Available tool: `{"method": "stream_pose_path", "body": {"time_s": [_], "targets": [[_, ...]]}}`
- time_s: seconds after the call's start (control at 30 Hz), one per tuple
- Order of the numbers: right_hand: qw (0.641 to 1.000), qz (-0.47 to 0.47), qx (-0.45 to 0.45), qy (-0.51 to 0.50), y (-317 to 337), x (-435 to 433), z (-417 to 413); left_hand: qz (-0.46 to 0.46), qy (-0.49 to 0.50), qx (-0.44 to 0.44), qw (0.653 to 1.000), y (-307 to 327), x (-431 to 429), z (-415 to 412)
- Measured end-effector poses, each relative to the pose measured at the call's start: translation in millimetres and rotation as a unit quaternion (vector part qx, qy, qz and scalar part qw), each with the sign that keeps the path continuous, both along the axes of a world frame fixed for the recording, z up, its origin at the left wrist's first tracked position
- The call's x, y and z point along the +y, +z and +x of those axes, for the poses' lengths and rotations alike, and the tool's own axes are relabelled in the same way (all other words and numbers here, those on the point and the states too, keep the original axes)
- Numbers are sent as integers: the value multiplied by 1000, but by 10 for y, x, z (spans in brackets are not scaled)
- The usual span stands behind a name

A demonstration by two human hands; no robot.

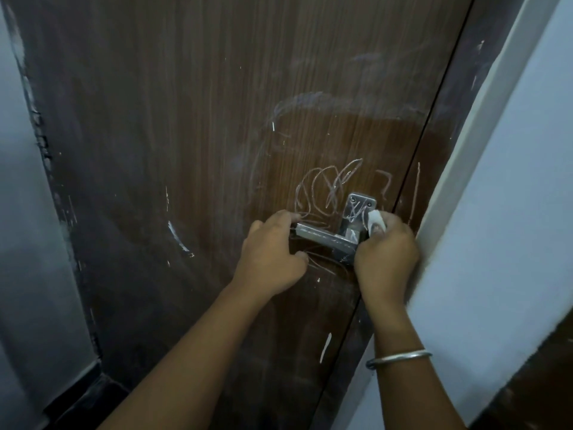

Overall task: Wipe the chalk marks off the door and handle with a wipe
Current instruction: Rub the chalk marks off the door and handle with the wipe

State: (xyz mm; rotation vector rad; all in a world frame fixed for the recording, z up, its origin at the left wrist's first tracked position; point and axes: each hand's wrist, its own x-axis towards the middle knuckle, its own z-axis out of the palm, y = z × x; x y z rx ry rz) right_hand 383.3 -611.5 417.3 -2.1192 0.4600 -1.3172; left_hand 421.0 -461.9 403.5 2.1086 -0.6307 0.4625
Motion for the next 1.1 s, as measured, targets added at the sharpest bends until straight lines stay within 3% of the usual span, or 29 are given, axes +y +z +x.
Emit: {"method": "stream_pose_path", "body": {"time_s": [0.23,0.47,0.73,0.9,1.1], "targets": [[998,40,-46,15,83,-2,60,-7,-13,9,1000,13,19,-7],[995,99,-4,30,-334,71,-69,-34,-17,13,999,-25,3,-24],[994,94,-47,26,-184,40,45,-60,-18,17,998,-90,-15,7],[981,187,-35,25,-594,131,3,-60,-12,21,998,-114,-38,20],[955,284,-83,34,-566,175,57,-56,-11,24,998,-119,-42,34]]}}
